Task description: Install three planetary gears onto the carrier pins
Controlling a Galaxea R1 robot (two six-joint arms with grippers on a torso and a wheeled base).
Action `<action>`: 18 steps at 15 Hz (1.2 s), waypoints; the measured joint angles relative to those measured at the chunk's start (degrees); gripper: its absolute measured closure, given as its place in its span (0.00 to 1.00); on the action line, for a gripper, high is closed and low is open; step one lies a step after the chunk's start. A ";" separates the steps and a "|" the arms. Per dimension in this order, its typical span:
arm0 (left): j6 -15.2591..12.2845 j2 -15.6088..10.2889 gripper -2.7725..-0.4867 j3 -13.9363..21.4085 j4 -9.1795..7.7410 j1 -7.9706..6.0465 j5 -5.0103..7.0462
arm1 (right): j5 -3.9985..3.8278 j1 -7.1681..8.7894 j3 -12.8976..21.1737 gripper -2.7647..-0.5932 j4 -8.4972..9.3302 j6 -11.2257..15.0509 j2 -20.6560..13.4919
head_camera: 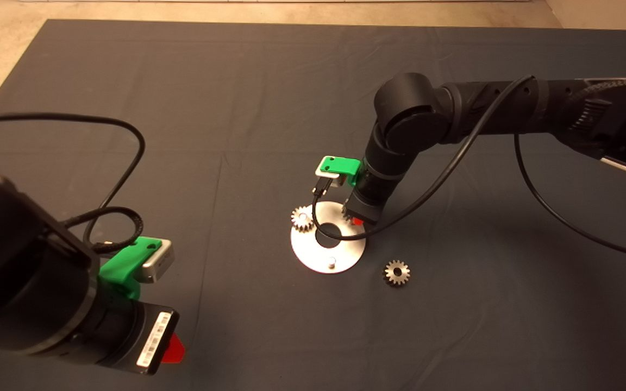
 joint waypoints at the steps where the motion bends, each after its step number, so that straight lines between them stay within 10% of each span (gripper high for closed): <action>1: 0.00 0.00 0.45 0.00 0.00 0.00 0.00 | 0.00 0.01 0.00 0.84 0.00 0.00 0.00; 18: 0.07 -0.02 0.45 0.00 0.00 0.00 0.02 | -0.15 -0.52 0.13 0.84 -0.63 -0.09 0.01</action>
